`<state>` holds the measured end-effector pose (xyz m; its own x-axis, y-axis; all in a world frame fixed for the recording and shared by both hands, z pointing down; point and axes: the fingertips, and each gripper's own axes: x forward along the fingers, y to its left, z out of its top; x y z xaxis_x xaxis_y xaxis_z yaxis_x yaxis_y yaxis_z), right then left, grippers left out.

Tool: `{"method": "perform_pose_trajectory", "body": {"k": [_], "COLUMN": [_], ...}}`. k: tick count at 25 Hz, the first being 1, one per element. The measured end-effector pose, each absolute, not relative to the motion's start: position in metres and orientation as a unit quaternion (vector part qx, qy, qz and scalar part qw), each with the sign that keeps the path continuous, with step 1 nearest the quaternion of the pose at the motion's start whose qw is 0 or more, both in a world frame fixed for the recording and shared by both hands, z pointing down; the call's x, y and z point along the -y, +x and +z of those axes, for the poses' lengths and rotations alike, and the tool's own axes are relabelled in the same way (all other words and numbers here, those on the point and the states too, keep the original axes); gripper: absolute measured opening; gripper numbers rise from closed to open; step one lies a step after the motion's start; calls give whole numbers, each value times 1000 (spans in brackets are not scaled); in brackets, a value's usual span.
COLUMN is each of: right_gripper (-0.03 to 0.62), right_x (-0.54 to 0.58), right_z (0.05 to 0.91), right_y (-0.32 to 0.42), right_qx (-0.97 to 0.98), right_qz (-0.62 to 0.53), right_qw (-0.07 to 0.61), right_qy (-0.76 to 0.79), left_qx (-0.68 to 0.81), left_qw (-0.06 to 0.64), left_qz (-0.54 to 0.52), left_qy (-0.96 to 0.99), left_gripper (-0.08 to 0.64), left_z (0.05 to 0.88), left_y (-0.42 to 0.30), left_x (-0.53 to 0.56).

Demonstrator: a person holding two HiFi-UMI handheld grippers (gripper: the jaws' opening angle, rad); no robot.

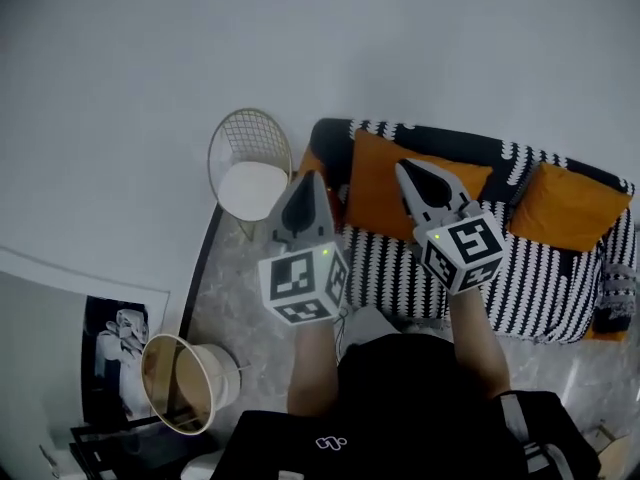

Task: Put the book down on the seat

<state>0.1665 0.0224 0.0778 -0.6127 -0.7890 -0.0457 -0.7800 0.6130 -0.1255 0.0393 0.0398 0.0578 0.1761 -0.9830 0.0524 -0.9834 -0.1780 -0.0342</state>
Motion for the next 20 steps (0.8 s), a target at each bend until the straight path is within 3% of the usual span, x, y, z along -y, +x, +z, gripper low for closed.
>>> {"method": "perform_pose_trajectory", "body": {"k": [6,20], "right_gripper": [11,11], "right_x": [-34,-25], "right_z": [43,47], "right_y": [169,174], "right_qx": [-900,-898], "right_qz": [-9,3], "right_qw": [70,55], "right_qy": [-429,-437], "left_qx": [633,650], "left_qw": [-32,-25], "left_qz": [15,19], "left_qy": [774,759], "left_gripper": [14,14], "left_z": [30,39], "left_y": [66,69], "left_x": [-55,-45]}}
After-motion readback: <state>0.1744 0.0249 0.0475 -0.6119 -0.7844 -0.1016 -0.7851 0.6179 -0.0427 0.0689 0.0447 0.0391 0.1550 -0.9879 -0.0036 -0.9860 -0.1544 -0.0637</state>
